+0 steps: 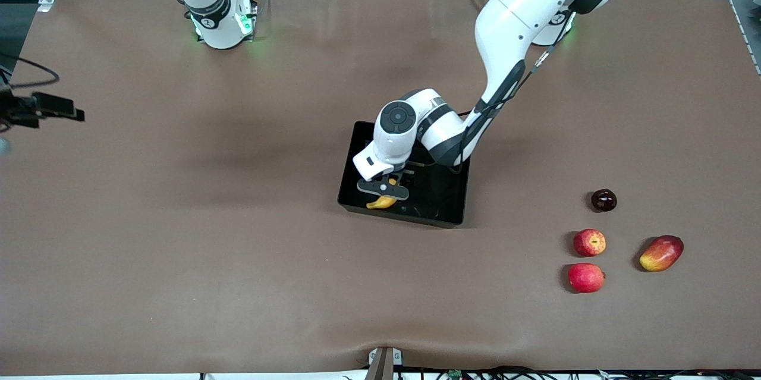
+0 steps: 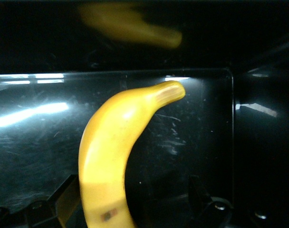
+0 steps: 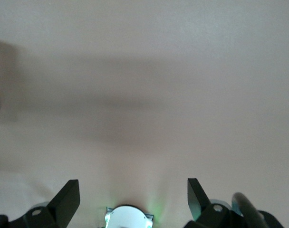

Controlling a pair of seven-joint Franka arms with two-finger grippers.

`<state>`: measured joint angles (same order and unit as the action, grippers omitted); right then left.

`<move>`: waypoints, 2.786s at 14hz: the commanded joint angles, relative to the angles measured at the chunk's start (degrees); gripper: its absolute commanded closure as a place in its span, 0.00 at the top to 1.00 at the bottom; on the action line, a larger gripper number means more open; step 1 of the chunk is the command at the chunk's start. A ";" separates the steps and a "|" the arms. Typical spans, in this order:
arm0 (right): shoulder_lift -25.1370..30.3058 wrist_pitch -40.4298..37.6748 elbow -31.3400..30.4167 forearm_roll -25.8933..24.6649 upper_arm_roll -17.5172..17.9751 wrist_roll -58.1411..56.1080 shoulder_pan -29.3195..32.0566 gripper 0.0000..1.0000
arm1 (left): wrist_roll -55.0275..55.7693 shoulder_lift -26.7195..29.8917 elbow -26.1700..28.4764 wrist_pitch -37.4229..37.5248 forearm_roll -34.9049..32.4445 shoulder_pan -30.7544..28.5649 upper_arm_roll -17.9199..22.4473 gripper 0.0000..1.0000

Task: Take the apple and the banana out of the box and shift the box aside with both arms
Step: 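Reach the left gripper back into the tray over the banana, then grasp the banana with the left gripper while the right gripper reaches in, then carry the banana beside the fruits while the right gripper grips the tray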

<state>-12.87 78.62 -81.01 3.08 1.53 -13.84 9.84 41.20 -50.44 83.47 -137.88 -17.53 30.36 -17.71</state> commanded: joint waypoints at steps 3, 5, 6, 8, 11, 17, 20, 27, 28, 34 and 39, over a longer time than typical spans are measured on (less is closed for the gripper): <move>-4.70 3.46 0.24 0.61 0.14 2.92 -2.71 1.00 | 1.34 -0.80 -0.32 -1.26 -3.65 0.84 0.57 0.17; -5.67 4.87 -0.20 0.96 0.23 10.20 -5.16 1.00 | 1.26 -0.45 -0.50 -1.17 -3.65 0.84 0.57 0.00; -5.68 5.22 -0.46 2.36 0.23 12.84 -6.48 1.00 | 0.39 -0.10 -0.50 -0.82 -4.26 0.84 0.65 0.00; -5.59 5.49 -0.73 4.21 0.23 19.08 -9.29 1.00 | -1.29 0.61 -0.67 -0.47 -7.59 0.32 0.74 0.00; -5.68 8.12 -0.73 4.65 0.23 26.83 -14.92 1.00 | -1.38 2.80 -1.02 1.81 -7.52 -1.00 0.74 0.00; -5.76 17.95 -5.73 4.74 0.23 39.14 -26.08 1.00 | -5.58 12.90 -2.52 12.79 -5.86 -7.76 -0.05 0.00; -9.00 24.01 -5.83 4.74 0.23 44.50 -31.27 1.00 | -15.15 15.63 -2.34 16.92 -2.60 -14.61 0.13 0.00; -20.51 41.77 -5.74 5.01 0.23 45.92 -39.28 1.00 | -37.74 17.49 -1.82 22.74 -3.30 -30.86 0.39 0.00; -22.36 43.79 -5.74 5.01 0.23 45.92 -40.32 1.00 | -40.73 17.05 -1.73 22.65 -3.56 -34.02 0.39 0.00; -28.52 54.61 -5.74 4.39 0.23 45.04 -41.83 0.09 | -49.37 10.64 -1.29 13.00 -2.86 -48.89 0.39 0.00; -28.44 53.05 -5.74 4.48 0.23 44.95 -41.22 0.00 | -47.62 7.30 1.69 6.49 -2.86 -53.37 0.74 0.00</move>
<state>-41.28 133.02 -87.50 7.30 1.95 31.36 -31.57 -7.25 -42.94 83.41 -128.95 -20.96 -21.08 -16.60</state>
